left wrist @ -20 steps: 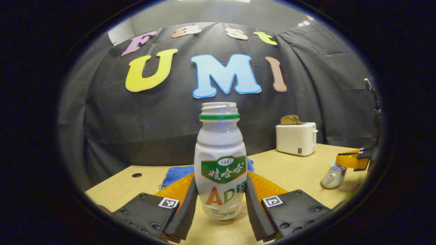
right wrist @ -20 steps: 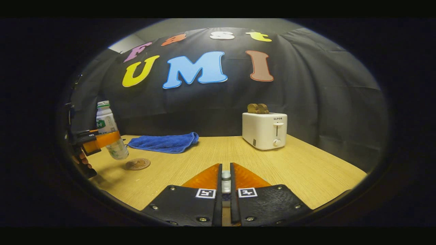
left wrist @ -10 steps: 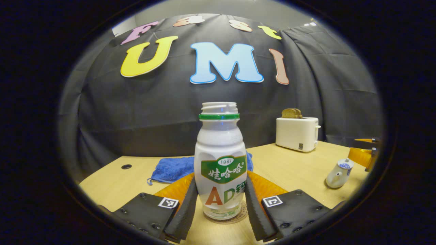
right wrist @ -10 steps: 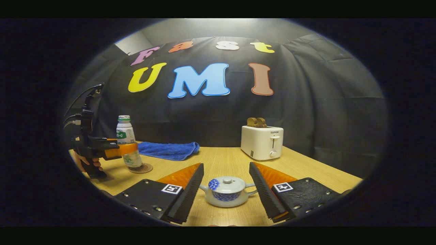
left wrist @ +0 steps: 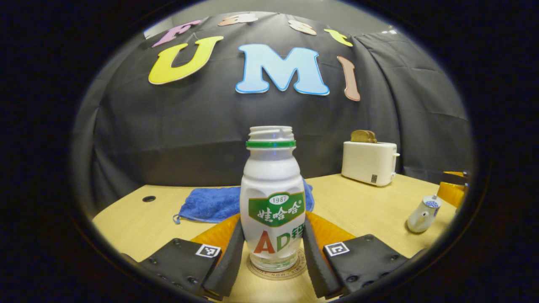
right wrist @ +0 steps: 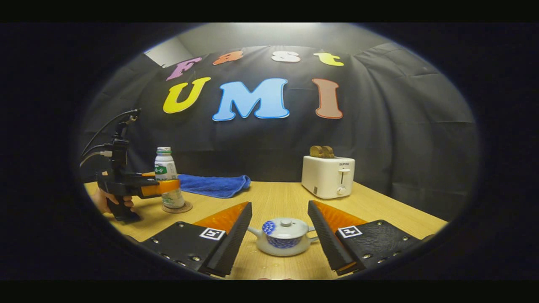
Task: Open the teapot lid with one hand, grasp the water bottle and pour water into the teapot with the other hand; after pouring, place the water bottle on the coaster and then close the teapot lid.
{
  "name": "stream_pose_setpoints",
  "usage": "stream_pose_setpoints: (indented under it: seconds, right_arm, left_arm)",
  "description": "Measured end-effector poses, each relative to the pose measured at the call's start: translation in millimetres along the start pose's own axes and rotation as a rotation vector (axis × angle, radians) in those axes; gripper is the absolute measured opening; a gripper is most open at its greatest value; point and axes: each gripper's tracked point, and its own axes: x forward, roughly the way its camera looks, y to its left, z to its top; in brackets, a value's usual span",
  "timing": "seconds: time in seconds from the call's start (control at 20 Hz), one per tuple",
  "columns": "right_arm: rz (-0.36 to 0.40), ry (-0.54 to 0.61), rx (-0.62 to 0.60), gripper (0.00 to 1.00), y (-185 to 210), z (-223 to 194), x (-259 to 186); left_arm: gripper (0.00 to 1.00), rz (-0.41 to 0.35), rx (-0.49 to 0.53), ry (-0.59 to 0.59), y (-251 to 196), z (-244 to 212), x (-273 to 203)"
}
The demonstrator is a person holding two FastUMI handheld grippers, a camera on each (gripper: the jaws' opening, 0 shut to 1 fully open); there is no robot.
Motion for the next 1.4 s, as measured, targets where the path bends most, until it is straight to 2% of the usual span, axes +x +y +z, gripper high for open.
stream_pose_setpoints:
  seconds: [0.05,0.1,0.15,0.2,0.3,0.5,0.55,0.85,0.9,1.05,1.1,1.4]
  right_arm:
    - [0.005,0.004,-0.001,0.82,1.4,-0.6,0.4]
    - [0.015,0.005,-0.001,0.82,3.2,-1.1,-0.4]
    - [0.02,0.006,-0.002,0.82,4.4,-0.7,-0.8]
    - [0.024,0.006,-0.003,0.82,5.2,-0.9,-0.2]
    - [0.026,0.005,-0.001,0.82,4.7,-1.1,-0.5]
    - [0.035,0.008,0.002,0.82,6.7,-2.6,-0.4]
    - [0.038,0.01,0.001,0.82,7.5,-2.8,0.1]
    - [0.063,0.003,0.006,0.82,13.6,-0.9,-2.5]
    - [0.064,0.001,0.006,0.82,13.7,-0.1,-2.6]
    - [0.075,-0.011,0.002,0.82,18.7,4.4,-5.8]
    - [0.08,-0.01,-0.004,0.82,21.8,4.4,-7.9]
    - [0.126,0.04,-0.022,0.82,63.2,-18.5,-50.8]
  left_arm:
    - [0.75,0.004,0.001,-0.002,-0.3,0.7,0.2]
    - [0.7,0.006,0.001,0.0,-0.8,-0.8,-0.4]
    - [0.84,0.002,0.003,0.009,-1.3,-3.6,0.5]
    - [0.77,0.012,0.003,0.014,-1.4,-7.8,1.9]
    - [1.0,0.045,0.01,0.006,4.6,-7.6,-1.6]
    - [1.0,0.057,0.009,-0.035,3.3,1.9,-8.6]
    - [0.97,0.06,0.009,-0.035,4.3,2.0,-10.3]
    - [1.0,0.071,-0.004,-0.028,5.4,-2.3,-30.7]
    - [0.97,0.073,0.0,-0.029,5.7,-3.1,-36.6]
    - [1.0,0.1,0.016,-0.019,2.5,-12.1,-65.2]
    - [0.97,0.11,0.004,-0.025,0.8,-10.3,-79.1]
    - [1.0,0.162,-0.104,-0.099,-27.1,-9.6,-161.5]
